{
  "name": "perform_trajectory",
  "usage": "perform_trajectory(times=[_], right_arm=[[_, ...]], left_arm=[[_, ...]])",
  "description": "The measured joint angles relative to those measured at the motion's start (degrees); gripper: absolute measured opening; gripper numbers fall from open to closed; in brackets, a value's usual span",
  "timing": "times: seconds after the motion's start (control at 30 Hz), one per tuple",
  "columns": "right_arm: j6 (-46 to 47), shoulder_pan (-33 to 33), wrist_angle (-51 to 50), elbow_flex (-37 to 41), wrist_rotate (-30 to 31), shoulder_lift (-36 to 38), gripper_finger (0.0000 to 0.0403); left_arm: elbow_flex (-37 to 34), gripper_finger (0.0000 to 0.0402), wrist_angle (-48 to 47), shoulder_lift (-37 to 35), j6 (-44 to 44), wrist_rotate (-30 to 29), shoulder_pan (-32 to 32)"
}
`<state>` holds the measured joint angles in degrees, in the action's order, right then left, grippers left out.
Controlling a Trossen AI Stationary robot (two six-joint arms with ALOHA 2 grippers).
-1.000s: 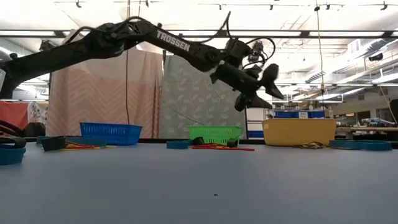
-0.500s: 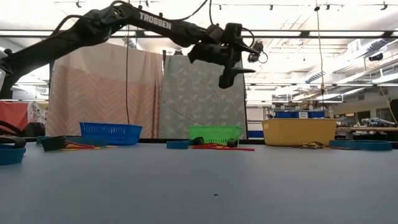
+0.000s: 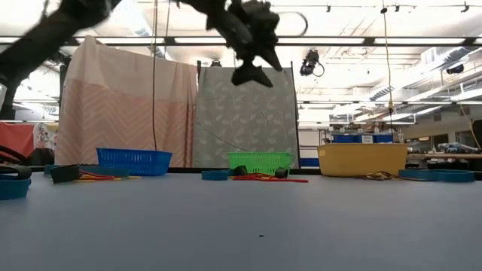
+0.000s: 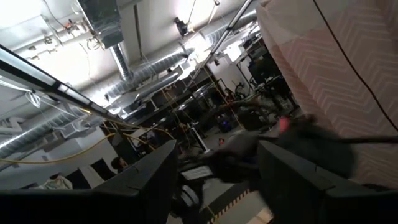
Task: Sort rubber bands into baskets
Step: Put the black rubber band into the yellow bin
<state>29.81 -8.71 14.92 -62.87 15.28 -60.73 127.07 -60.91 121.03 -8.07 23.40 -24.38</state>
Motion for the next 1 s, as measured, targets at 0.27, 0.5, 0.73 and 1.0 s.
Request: perform_trajectory(times=[0.27,0.5,0.73,1.0], right_arm=[[-0.03,0.11,-0.59,0.00,-0.36,0.00,0.0231],[-1.50,-0.07,-1.50,0.00,-0.36,0.00,0.0231],[-1.85,-0.44,-1.94,0.00,-0.40,0.00,0.0231],[-3.03,-0.44,-3.10,0.00,-0.54,-0.09,0.0231]], left_arm=[[-43.89,0.0240,33.21,-26.31,-10.27,-1.22,5.13],[-80.95,0.0240,61.33,-49.35,-29.81,-1.19,6.86],[-98.29,0.0240,81.78,-56.48,-44.01,-1.28,6.78],[-104.04,0.0240,85.68,-55.66,-45.30,-1.50,6.78]])
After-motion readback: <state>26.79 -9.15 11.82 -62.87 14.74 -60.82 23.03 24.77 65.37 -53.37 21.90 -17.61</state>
